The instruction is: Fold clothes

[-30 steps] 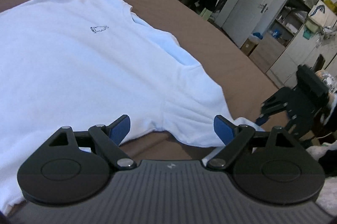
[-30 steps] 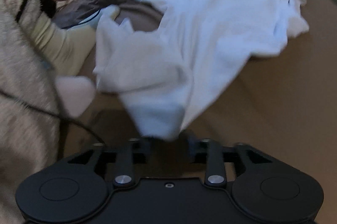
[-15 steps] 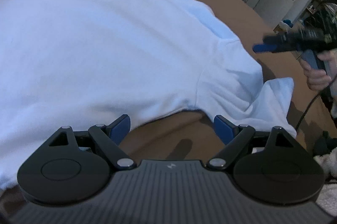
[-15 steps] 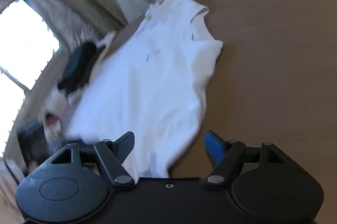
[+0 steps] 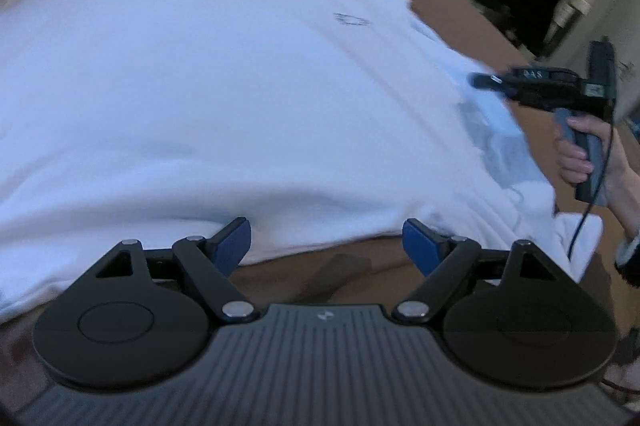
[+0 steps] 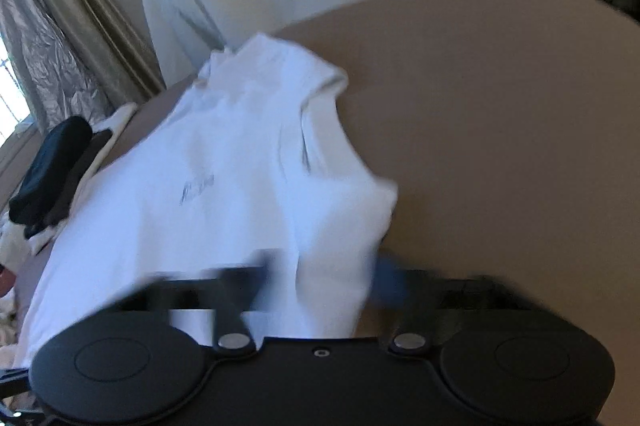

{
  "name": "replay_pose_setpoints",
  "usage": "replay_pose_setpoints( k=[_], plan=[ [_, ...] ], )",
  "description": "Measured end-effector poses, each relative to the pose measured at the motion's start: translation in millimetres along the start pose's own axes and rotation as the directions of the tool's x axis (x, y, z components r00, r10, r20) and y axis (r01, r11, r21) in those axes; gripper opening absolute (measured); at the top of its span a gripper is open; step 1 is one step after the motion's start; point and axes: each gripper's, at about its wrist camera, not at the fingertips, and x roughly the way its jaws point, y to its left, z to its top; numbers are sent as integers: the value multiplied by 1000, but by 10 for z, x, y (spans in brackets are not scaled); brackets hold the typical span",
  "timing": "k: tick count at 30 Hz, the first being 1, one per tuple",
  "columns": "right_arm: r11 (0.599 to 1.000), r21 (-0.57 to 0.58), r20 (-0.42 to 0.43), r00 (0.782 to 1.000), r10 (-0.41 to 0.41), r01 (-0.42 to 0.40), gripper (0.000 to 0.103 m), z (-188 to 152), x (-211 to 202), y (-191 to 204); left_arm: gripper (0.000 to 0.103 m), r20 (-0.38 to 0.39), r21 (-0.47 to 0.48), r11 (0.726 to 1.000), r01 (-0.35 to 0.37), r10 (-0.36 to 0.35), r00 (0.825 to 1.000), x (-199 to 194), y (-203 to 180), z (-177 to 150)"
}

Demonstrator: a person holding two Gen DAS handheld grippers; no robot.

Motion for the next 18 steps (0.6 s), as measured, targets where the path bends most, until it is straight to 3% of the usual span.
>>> replay_pose_setpoints(
  k=[3,5,7,10,11,12,15,18],
  plan=[
    [996,-48,141,988,-65,72,2,-16,-289,55,83,-19,-25,997,-74,74,997,-45,53,27],
    [974,-123,205,965,-164,191,1,-150,-438,160,83,-60,-27,986,-163,161,985,-40,98,24],
    [949,-168,185,954,-234,266,0,-291,-406,87,82,-98,-21,971,-236,233,967,-16,154,3],
    [948,-88,94,950,-299,307,0,-344,-314,-203,82,-97,-29,972,-233,229,968,-48,178,5],
    [956,-60,102,954,-280,287,1,-313,-367,-230,82,-92,-34,972,-232,228,969,-67,159,31],
    [963,-41,111,959,-262,267,10,-273,-423,-239,82,-86,-40,972,-232,228,970,-86,147,58],
    [976,-58,141,970,-199,209,15,-64,-609,-93,82,-57,-80,968,-240,236,970,-153,192,152],
    [973,-173,148,981,-129,154,35,233,-718,246,82,-30,-143,965,-222,220,975,-196,228,357]
  ],
)
